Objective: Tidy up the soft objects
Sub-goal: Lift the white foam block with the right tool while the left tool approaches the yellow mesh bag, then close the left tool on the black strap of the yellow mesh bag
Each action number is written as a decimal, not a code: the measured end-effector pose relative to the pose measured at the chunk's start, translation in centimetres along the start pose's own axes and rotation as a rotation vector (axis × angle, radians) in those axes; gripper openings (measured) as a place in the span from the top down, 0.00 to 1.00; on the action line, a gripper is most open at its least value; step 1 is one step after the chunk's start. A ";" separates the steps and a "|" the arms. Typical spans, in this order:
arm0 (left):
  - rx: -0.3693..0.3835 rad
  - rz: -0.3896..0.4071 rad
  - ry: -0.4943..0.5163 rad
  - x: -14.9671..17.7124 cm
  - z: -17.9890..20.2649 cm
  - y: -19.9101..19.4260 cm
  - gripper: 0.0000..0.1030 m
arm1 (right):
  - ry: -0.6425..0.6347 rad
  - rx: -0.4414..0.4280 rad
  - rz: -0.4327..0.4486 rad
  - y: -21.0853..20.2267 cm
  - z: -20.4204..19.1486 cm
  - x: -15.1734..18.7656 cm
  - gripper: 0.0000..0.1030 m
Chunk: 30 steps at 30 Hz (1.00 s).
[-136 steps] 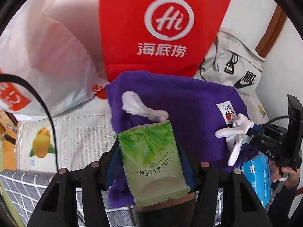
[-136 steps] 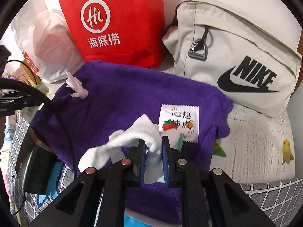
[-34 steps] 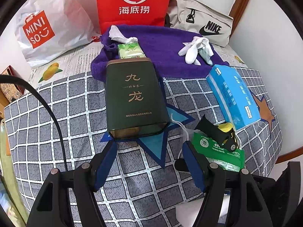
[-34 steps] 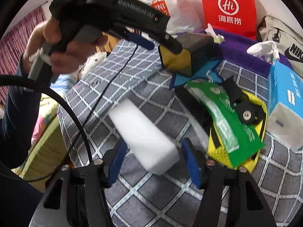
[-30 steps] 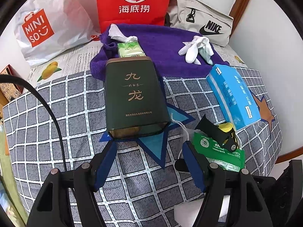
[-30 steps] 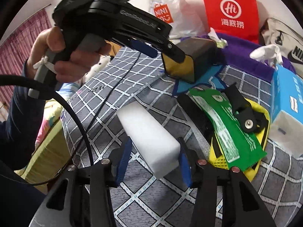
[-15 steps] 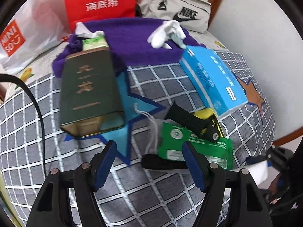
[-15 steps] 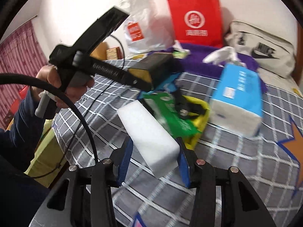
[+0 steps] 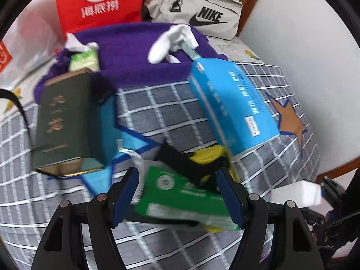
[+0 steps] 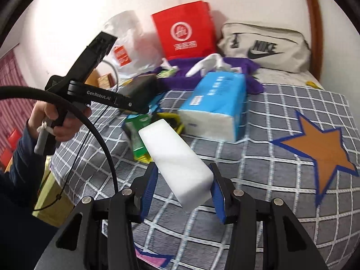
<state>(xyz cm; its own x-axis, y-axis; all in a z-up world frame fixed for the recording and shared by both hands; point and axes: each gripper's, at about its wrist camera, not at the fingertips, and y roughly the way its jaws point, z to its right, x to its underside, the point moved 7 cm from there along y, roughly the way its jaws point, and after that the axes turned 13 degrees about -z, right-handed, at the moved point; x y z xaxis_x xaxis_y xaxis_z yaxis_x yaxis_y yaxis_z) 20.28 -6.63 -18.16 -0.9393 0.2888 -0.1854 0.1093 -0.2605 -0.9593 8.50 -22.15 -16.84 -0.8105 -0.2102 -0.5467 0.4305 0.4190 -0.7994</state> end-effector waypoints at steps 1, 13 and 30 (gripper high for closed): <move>0.009 -0.005 0.002 -0.1 0.4 0.5 0.32 | 0.011 -0.004 0.002 -0.1 0.3 0.1 0.56; -0.018 -0.030 0.013 0.0 1.6 3.9 0.64 | 0.045 -0.016 0.009 -0.3 1.5 0.5 0.56; 0.019 0.028 0.005 0.7 -1.2 1.6 0.79 | 0.050 -0.019 -0.012 0.9 1.3 0.2 0.56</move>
<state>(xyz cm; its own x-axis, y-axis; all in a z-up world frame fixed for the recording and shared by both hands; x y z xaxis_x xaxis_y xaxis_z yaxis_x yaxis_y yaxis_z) 20.20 -5.75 -20.07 -0.9342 0.2858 -0.2136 0.1296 -0.2859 -0.9494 9.24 -23.00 -17.99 -0.8345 -0.1709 -0.5239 0.4137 0.4336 -0.8005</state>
